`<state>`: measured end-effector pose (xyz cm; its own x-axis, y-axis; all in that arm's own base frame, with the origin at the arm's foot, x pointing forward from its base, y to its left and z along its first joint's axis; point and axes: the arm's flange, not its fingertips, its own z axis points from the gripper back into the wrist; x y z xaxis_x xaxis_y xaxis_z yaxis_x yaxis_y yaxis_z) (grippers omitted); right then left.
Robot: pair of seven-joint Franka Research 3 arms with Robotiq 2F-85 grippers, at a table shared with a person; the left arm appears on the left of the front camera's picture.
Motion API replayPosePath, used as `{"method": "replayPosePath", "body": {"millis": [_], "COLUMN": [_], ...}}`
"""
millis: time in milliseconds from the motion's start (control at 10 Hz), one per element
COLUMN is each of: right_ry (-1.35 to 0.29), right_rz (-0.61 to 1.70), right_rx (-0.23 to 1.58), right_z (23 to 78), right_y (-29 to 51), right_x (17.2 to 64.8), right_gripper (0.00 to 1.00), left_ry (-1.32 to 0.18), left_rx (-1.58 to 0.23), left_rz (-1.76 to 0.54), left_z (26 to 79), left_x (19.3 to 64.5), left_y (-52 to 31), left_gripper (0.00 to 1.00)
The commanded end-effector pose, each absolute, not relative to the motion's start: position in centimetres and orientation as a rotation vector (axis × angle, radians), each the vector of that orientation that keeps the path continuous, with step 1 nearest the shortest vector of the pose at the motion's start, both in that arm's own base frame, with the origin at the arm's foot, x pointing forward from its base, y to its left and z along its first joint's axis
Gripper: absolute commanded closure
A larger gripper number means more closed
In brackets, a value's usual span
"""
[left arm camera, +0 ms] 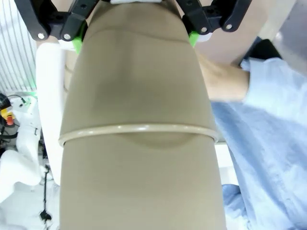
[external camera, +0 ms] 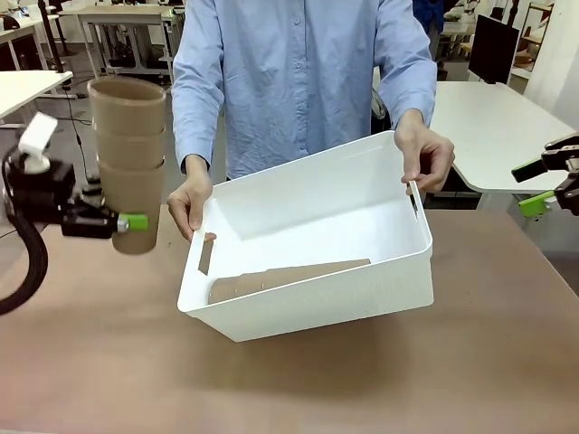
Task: Stack the cups and store them in the basket.
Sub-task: Place the stack of Reusable plastic cups into the Pantry Basket.
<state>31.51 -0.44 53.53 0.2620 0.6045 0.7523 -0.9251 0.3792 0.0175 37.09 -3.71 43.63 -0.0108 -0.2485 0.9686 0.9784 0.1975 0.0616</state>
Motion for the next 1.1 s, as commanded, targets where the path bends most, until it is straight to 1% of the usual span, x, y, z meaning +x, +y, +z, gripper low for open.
{"method": "replayPosePath", "body": {"millis": [0, 100, 300, 500, 700, 1000], "right_ry": [-0.739, -0.739, -0.739, -0.739, -0.739, -0.739], "right_rz": [1.094, 1.094, 1.094, 1.094, 1.094, 1.094], "right_rx": [0.505, 0.505, 0.505, 0.505, 0.505, 0.505], "right_z": [53.6, 53.6, 53.6, 53.6, 53.6, 53.6], "right_y": [-0.4, -0.4, -0.4, -0.4, -0.4, -0.4], "right_x": [31.5, 31.5, 31.5, 31.5, 31.5, 31.5], "right_gripper": [0.00, 0.00, 0.00, 0.00, 0.00, 0.00], "left_ry": [-1.067, -1.013, -0.879, -0.811, -0.717, -0.614], "left_rx": [-0.759, -0.707, -0.612, -0.489, -0.402, -0.340], "left_rz": [-1.217, -1.237, -1.263, -1.304, -1.360, -1.391], "left_z": [48.4, 50.5, 52.8, 54.1, 53.1, 49.4], "left_x": [32.7, 32.9, 33.3, 33.7, 35.6, 37.9], "left_y": [-7.9, -9.6, -14.1, -17.9, -21.7, -25.7], "left_gripper": [0.16, 0.16, 0.16, 0.16, 0.16, 0.16]}}
